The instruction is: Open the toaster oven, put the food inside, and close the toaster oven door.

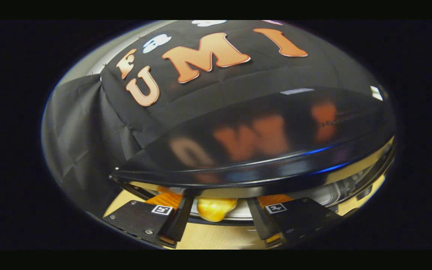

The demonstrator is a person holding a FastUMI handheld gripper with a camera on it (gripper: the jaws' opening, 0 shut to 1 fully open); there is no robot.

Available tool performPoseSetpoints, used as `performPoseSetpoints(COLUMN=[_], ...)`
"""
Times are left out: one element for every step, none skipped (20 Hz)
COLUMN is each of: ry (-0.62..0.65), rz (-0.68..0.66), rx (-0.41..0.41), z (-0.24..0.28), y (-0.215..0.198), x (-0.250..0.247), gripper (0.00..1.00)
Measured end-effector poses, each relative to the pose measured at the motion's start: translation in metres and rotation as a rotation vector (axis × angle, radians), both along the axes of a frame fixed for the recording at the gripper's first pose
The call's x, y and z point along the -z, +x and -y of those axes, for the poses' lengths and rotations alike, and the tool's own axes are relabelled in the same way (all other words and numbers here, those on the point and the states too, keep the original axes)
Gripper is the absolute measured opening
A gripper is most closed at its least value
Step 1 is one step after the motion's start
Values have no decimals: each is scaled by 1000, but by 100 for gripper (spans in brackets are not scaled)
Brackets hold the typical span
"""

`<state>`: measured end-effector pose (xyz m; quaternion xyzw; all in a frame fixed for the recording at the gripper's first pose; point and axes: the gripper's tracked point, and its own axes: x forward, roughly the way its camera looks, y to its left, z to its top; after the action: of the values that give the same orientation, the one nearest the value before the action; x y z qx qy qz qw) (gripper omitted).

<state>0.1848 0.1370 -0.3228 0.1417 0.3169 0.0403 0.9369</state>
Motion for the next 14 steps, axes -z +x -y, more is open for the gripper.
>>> performPoseSetpoints(ry=[-56,-107,-146,-173,-193,-206,-220,-235,-259,-285,-301,-294,-279,-269], rz=[2,6,14,16,16,13,18,39,53,69,71,75,79,87], rx=[10,10,-2,-10,-20,-27,-37,-47,-47,-48,-46,-51,-57,-64], z=[6,10,11,11,12,12,11,10,12,15,17,17,15,14], y=[2,1,0,-4,-5,-6,-7,-9,-9,-9,-12,-16,-24,-31], x=[4,8,8,12,14,14,12,7,2,-2,-7,-12,-17,-24], gripper=[77,78,78,78,79,81,82,84,84,85,85,85,85,85])
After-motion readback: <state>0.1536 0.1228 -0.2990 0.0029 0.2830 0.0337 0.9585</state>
